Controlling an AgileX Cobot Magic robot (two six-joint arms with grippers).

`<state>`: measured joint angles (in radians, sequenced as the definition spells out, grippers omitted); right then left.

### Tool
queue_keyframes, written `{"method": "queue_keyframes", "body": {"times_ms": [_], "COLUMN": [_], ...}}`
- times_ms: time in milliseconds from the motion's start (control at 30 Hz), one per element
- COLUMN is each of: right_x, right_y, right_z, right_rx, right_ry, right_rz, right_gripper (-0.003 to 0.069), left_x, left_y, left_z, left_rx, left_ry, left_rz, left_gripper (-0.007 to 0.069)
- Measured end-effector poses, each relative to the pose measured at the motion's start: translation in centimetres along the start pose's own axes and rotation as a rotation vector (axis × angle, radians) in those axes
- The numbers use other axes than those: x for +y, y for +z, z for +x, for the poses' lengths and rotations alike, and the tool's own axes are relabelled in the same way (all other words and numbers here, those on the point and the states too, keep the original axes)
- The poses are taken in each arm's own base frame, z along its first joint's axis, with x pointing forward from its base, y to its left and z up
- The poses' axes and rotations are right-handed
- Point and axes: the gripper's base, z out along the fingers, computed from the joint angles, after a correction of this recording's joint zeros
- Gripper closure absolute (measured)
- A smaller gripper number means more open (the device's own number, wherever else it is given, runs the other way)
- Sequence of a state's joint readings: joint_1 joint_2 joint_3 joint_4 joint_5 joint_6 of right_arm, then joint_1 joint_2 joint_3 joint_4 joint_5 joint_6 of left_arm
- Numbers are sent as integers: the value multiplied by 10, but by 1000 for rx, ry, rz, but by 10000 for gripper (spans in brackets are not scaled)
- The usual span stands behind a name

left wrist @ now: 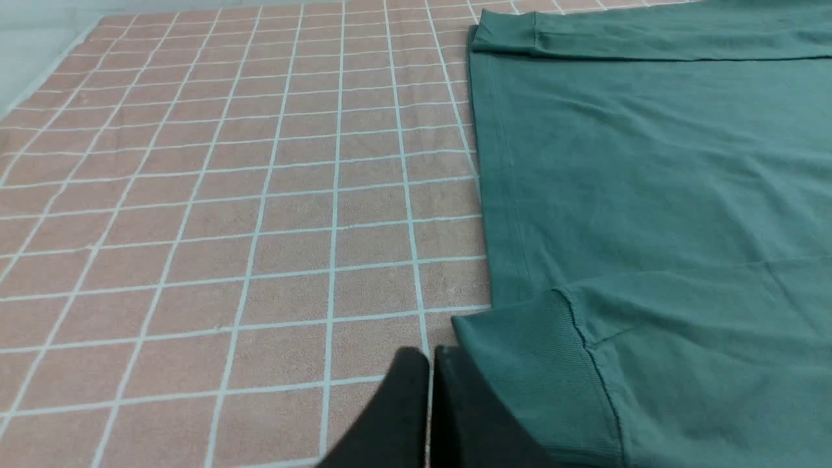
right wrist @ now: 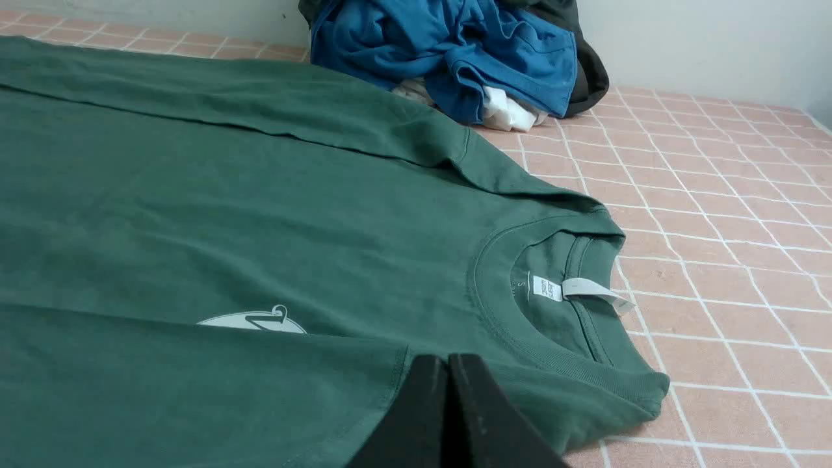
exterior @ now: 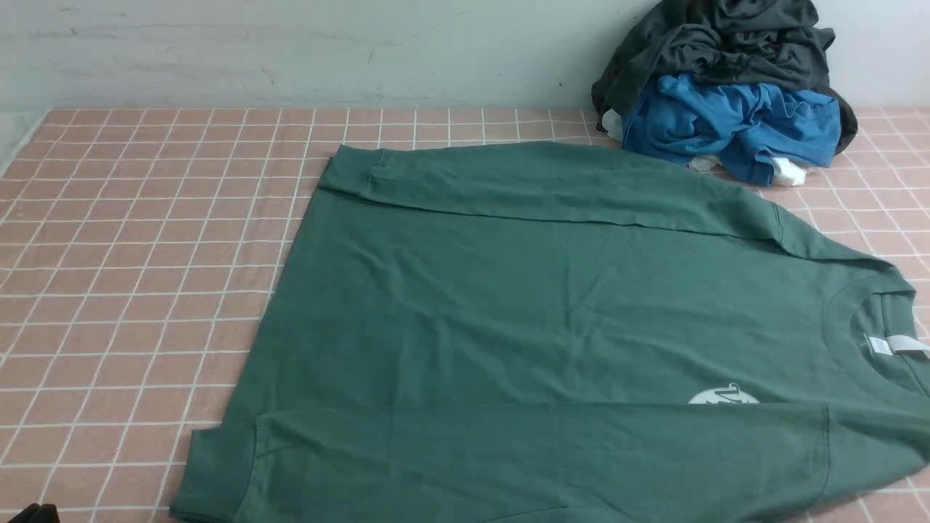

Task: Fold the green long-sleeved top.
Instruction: Use the left arm to clamp the cuff closest to it

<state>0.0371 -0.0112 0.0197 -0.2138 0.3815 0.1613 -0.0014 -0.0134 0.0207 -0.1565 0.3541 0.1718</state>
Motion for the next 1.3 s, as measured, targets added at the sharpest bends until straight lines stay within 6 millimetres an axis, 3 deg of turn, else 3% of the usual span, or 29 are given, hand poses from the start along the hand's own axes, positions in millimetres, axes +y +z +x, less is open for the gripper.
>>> {"method": "queue_keyframes", "body": {"times_ms": [1300], "right_x": [0], "right_y": [0], "right_z": [-1], "right_rx": [-22], "right_ry": [-7], "right_rz": [-2], "right_gripper": [673], "left_x": [1], "left_y": [1], "left_z": [-2], "left_rx": [-38], "left_ry": [64], "left_rz": [-15], "left_gripper": [627]}}
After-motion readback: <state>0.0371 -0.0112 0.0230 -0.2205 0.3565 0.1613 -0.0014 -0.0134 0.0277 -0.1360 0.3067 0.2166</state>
